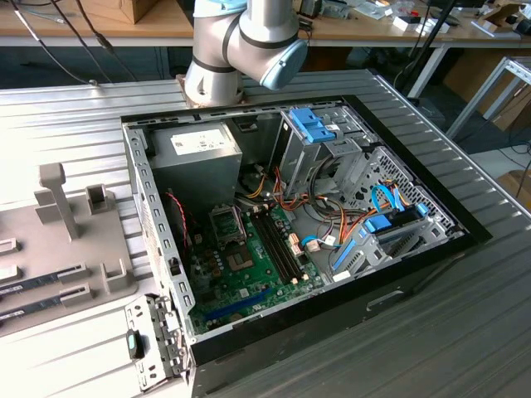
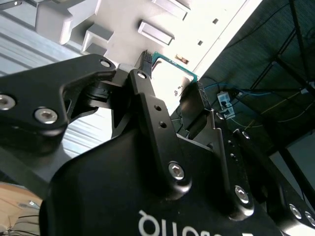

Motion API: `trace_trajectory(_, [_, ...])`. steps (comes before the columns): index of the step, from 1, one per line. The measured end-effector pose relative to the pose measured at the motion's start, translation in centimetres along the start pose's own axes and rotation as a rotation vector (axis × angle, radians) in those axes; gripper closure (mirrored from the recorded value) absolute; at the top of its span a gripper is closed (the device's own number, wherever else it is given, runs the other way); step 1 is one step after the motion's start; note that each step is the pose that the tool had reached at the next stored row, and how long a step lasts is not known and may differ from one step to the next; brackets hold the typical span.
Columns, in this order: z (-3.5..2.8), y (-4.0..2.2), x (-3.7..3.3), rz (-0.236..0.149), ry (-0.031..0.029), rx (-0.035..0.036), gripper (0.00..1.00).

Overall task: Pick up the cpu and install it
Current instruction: 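Pick up the cpu and move it towards the insertion slot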

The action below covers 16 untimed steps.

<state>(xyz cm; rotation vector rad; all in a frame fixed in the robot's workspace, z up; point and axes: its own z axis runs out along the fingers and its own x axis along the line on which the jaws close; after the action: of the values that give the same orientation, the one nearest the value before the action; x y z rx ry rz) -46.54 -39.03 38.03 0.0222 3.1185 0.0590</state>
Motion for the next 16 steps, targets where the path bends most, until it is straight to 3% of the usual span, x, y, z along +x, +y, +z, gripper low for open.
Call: trace_trajectory(16, [-1.27,0.05,-0.03,0.000,-0.0001,0.0000,0.53])
